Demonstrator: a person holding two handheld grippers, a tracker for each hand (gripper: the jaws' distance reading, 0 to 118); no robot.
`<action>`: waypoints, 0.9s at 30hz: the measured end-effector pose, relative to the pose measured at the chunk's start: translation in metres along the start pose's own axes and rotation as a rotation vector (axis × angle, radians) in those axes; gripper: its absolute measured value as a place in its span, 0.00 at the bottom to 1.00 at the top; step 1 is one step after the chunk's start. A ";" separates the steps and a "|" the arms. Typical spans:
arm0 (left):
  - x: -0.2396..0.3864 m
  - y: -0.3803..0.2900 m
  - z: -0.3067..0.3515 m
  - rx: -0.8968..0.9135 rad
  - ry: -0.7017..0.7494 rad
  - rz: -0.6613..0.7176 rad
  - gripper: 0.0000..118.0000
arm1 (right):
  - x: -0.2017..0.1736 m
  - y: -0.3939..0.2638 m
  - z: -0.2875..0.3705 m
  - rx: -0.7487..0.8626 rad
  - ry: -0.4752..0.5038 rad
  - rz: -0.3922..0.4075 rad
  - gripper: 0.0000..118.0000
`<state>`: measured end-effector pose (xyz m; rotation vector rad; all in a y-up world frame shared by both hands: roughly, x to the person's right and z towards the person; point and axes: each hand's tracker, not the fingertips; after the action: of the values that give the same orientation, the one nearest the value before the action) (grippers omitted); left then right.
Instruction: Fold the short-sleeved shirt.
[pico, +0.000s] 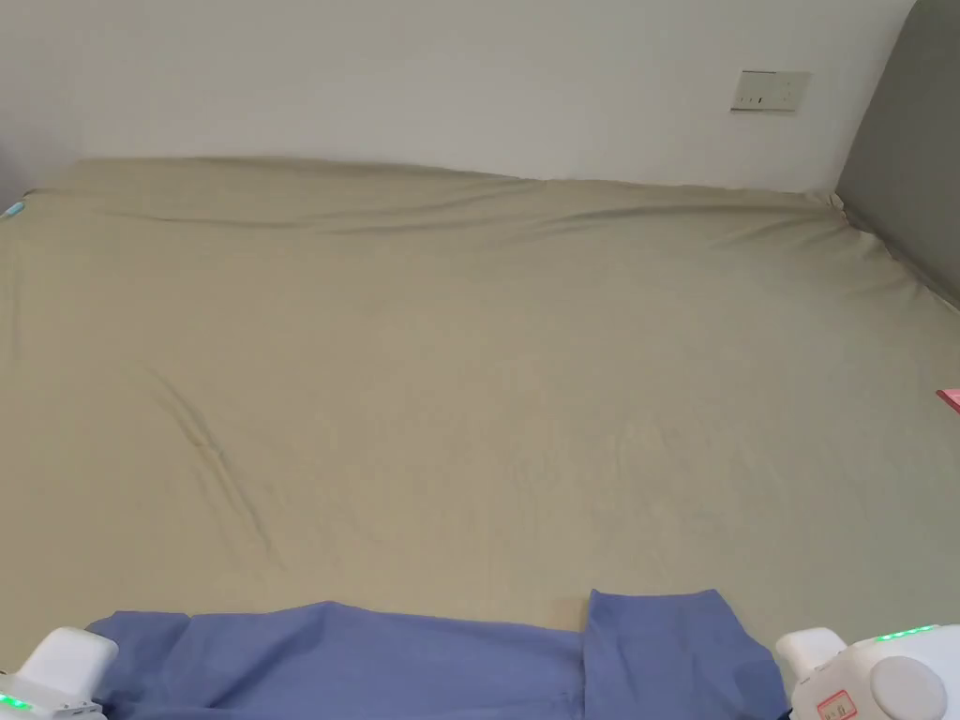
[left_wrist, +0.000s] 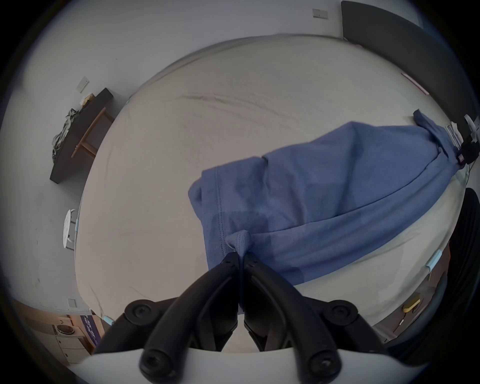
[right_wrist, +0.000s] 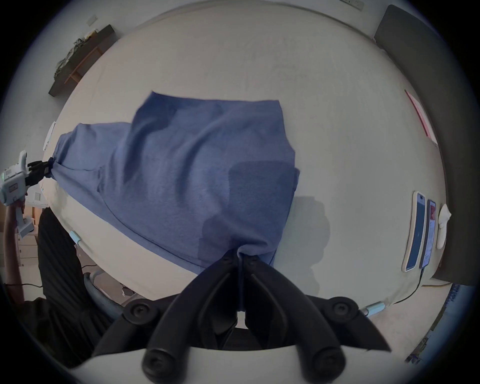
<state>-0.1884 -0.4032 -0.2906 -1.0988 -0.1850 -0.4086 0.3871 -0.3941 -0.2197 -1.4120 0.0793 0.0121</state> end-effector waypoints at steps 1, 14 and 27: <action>0.000 0.000 -0.004 -0.014 -0.004 -0.003 0.00 | 0.000 0.001 -0.004 -0.017 0.000 -0.002 0.01; 0.000 0.009 -0.020 -0.055 0.056 -0.051 0.26 | 0.007 0.014 -0.011 -0.044 -0.099 0.008 0.54; -0.009 0.079 0.184 0.798 0.019 0.345 0.90 | -0.089 0.029 0.205 0.955 -0.286 0.038 0.97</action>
<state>-0.1543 -0.2067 -0.2762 -0.3257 -0.1192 -0.0138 0.3067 -0.1833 -0.2110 -0.4445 -0.1171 0.1841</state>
